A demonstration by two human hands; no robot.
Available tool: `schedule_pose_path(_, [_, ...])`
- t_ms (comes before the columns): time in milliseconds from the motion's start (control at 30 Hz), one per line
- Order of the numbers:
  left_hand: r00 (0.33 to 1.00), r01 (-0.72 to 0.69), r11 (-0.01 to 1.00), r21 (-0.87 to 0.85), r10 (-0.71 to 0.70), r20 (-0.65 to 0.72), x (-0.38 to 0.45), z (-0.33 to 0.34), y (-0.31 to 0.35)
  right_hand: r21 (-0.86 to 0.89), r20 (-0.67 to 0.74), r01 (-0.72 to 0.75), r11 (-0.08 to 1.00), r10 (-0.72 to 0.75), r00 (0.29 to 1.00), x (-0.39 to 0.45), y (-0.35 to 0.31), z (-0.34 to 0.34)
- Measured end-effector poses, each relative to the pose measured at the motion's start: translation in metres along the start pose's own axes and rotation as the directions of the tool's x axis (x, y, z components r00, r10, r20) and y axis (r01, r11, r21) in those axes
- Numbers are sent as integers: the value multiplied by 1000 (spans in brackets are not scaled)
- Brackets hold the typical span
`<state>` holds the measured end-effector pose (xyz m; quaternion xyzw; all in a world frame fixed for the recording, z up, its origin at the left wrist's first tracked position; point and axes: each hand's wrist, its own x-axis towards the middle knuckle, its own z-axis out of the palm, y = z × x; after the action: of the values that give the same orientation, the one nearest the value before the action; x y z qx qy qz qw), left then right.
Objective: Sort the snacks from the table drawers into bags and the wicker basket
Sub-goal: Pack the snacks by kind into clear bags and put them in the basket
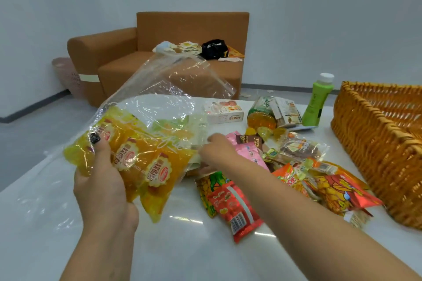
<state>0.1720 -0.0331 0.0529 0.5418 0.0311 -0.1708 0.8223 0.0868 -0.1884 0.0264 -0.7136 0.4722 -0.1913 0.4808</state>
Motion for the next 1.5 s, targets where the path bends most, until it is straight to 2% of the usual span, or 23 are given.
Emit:
schedule_pose_path(33, [1000,8,1000,10,-8,13,1,1,0,-159,-63,106,982,-117,991,-7,6,-14])
schedule_pose_path(100, [999,19,1000,21,-19,38,1,2,0,-611,-75,189,769,-294,953,-23,26,-44])
schedule_pose_path(133, [998,22,1000,21,-23,50,0,3,-1,-741,-22,179,648,-290,957,-31,40,-54])
schedule_pose_path(167, [998,28,999,22,-29,60,0,4,-2,-795,23,170,582,-251,968,-36,59,-63])
schedule_pose_path(233, [996,48,998,28,-50,77,-4,7,-3,-763,68,174,623,-191,979,-45,88,-80])
schedule_pose_path(300, [995,55,998,22,-56,84,-4,8,-2,-653,-24,210,728,-297,954,-52,113,-95])
schedule_pose_path(433, [992,87,996,-2,-86,96,-6,9,-2,-637,-245,280,718,-533,810,-63,138,-119])
schedule_pose_path(567, [985,115,993,21,-116,131,-10,8,-8,-626,-488,223,747,-598,635,-80,148,-149])
schedule_pose_path(633, [980,128,991,37,-132,149,-9,7,-11,-611,-556,194,767,-591,584,-90,153,-163])
schedule_pose_path(700, [974,148,988,50,-155,167,-9,6,-13,-657,-530,144,740,-588,611,-97,161,-168])
schedule_pose_path(767, [968,158,985,70,-169,187,-9,5,-15,-728,-431,141,671,-607,667,-102,170,-165])
schedule_pose_path(933, [959,165,980,111,-186,212,-10,8,-19,-751,-134,231,618,-486,864,-108,155,-148])
schedule_pose_path(1033, [956,169,978,122,-193,222,-11,13,-24,-545,-47,419,726,-525,850,-114,137,-130])
schedule_pose_path(1100, [952,173,976,132,-200,233,-11,16,-28,-411,-51,465,785,-529,847,-114,129,-113])
schedule_pose_path(1300, [941,177,971,164,-215,261,-11,24,-40,-189,47,558,808,-560,827,-110,115,-76])
schedule_pose_path(1333, [941,181,969,168,-220,258,-13,26,-42,-140,18,559,817,-563,826,-109,109,-75])
schedule_pose_path(1400, [939,184,968,173,-225,261,-14,29,-44,-51,-188,557,829,-556,810,-97,100,-87])
schedule_pose_path(1467, [933,191,965,178,-235,273,-16,31,-46,-151,-445,475,867,-489,750,-78,103,-116])
schedule_pose_path(1500, [931,194,964,181,-239,277,-16,32,-46,-261,-505,350,900,-436,745,-68,110,-135])
